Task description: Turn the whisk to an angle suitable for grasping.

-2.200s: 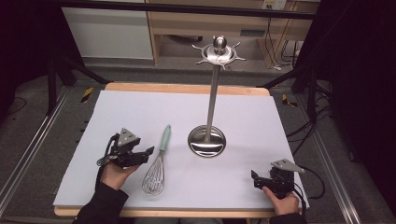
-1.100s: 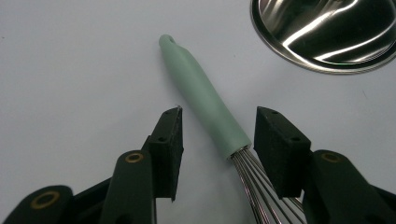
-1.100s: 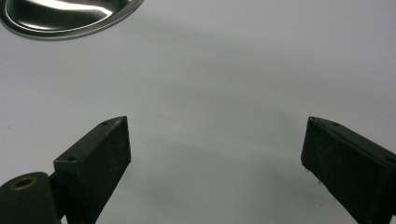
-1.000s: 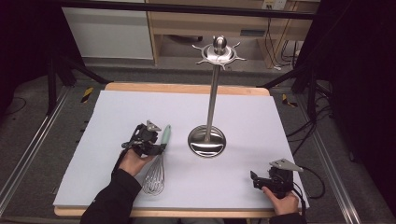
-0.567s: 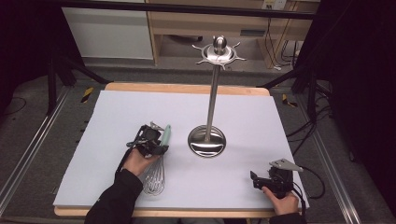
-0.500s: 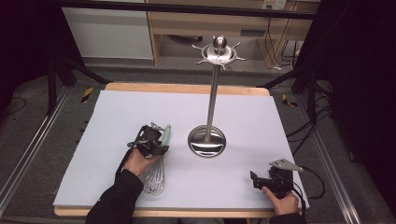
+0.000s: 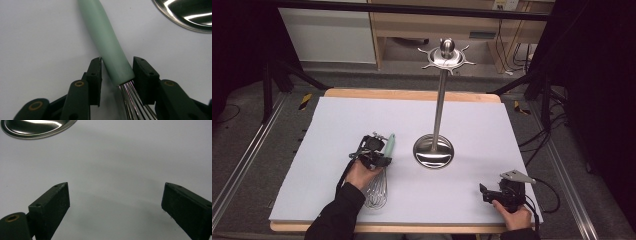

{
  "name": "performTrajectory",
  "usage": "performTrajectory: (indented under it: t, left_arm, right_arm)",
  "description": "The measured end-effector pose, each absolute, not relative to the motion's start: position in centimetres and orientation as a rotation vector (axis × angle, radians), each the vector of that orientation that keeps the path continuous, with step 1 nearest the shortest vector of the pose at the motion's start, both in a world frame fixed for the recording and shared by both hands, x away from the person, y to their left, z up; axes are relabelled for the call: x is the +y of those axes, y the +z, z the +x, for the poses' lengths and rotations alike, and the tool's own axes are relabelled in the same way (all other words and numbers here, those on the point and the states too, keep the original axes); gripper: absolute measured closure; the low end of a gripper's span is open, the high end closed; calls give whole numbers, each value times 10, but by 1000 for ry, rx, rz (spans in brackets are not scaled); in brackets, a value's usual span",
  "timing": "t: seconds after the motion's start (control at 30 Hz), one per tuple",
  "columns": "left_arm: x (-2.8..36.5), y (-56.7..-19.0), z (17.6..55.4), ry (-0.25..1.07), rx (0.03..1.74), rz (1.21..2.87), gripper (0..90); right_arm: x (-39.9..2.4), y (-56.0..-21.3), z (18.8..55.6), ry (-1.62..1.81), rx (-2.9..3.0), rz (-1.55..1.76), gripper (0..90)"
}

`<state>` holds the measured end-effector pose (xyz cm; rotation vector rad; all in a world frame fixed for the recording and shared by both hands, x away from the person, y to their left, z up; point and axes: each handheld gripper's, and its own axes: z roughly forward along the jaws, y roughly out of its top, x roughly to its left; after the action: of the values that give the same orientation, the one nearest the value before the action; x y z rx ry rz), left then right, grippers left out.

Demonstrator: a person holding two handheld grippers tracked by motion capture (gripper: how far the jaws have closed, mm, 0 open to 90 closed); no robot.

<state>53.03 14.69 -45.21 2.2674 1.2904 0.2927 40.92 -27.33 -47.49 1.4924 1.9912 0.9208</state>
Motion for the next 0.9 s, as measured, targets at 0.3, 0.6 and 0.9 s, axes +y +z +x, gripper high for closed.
performTrajectory:
  t: [0.3,0.6,0.9]
  left_arm:
    - [151,-450,525,318,1231,2328,653]
    - [146,-449,532,307,1190,2369,551]
    - [142,-454,539,258,1226,2357,616]
  right_arm:
    - [-273,-475,409,920,1992,1491,85]
    - [-273,-475,410,918,1993,1494,85]
    - [-273,-476,410,916,1997,1496,85]
